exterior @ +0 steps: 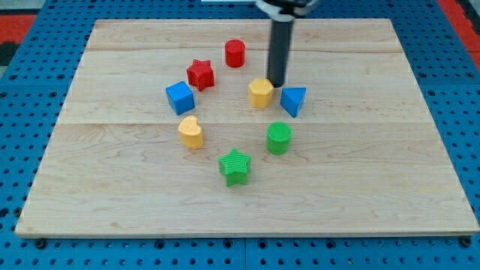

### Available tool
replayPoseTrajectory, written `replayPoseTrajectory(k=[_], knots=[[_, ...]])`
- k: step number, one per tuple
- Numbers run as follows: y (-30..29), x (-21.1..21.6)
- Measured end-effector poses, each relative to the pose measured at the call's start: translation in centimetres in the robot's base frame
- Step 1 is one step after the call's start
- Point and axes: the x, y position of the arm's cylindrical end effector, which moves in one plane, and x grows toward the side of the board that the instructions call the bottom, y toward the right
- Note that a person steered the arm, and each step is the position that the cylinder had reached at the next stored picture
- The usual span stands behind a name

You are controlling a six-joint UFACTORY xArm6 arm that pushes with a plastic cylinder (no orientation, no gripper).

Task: Slightly move the green star toward the bottom center

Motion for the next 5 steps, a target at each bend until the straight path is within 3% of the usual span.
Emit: replayPoseTrajectory(k=[1,3,5], knots=[[-2.6,1.5],[-1.5,4.1],[-3.1,11.9]])
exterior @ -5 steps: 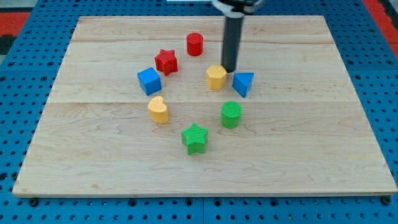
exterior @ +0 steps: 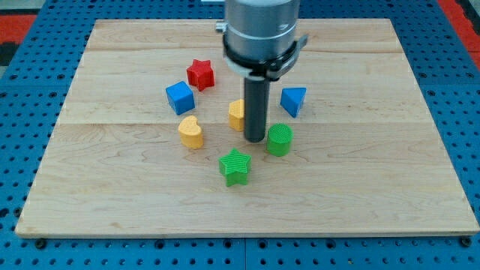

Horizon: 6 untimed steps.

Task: Slightly move the green star toward the bottom center

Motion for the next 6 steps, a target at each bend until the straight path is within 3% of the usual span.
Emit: replayPoseTrajectory(k=[1,2,4,5,6], knots=[[-2.5,-0.1],[-2.0,3.0],[-2.5,1.6],[-7.6,-1.0],[-11.1,-0.5]])
